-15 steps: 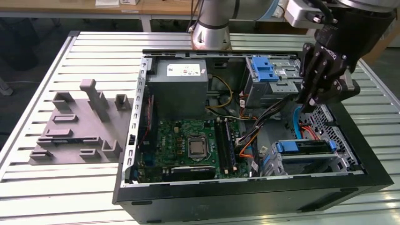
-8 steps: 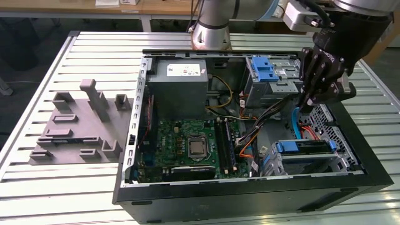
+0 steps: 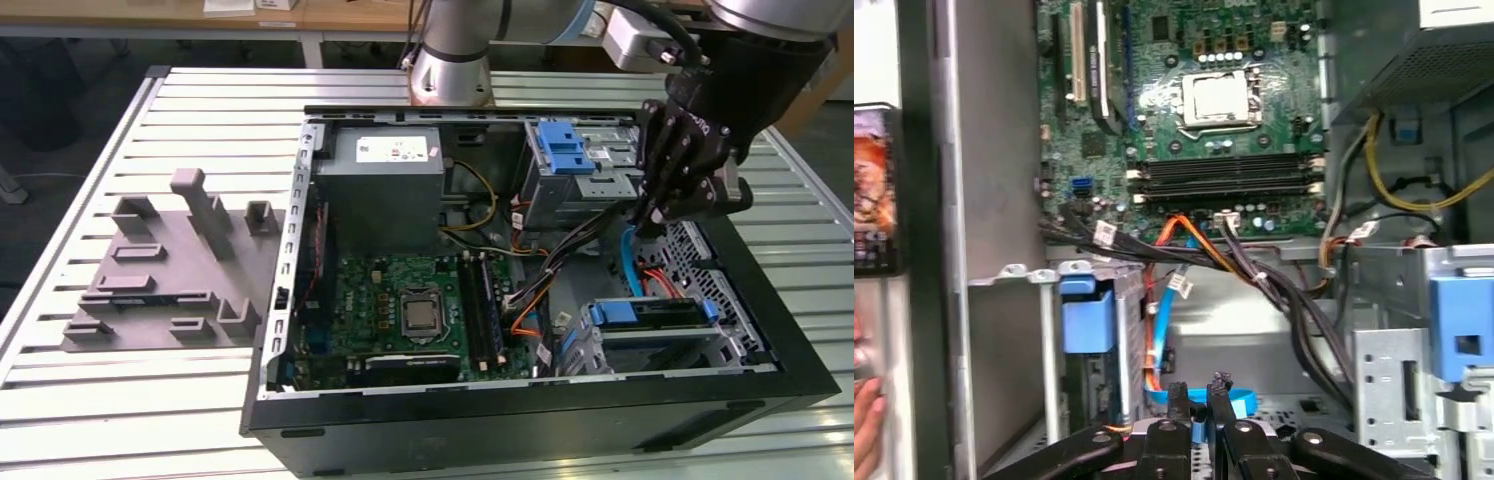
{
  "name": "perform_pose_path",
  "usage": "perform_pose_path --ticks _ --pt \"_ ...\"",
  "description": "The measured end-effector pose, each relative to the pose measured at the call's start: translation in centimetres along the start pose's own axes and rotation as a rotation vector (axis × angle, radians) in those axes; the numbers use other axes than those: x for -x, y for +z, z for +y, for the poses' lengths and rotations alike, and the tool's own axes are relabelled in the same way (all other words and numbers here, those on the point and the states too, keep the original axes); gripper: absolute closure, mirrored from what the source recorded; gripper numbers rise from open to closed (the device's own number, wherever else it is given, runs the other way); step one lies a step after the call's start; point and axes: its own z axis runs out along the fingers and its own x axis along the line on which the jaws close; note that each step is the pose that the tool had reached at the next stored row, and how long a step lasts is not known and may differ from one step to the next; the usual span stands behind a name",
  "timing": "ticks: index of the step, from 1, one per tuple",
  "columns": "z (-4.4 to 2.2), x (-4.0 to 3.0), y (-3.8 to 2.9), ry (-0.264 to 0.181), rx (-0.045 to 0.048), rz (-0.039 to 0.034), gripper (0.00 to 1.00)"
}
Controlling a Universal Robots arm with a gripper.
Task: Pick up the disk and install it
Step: 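Insert the second disk wire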
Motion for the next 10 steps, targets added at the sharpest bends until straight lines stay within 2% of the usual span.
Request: perform_pose_path --ticks 1,4,10 --pt "0.0 0.0 0.03 0.0 0.0003 -0.0047 0.81" --pt "-0.01 -0.04 0.1 0.0 0.0002 -0.0036 0.81" --pt "-0.05 -0.6 0.2 0.0 -0.0014 0.0179 0.81"
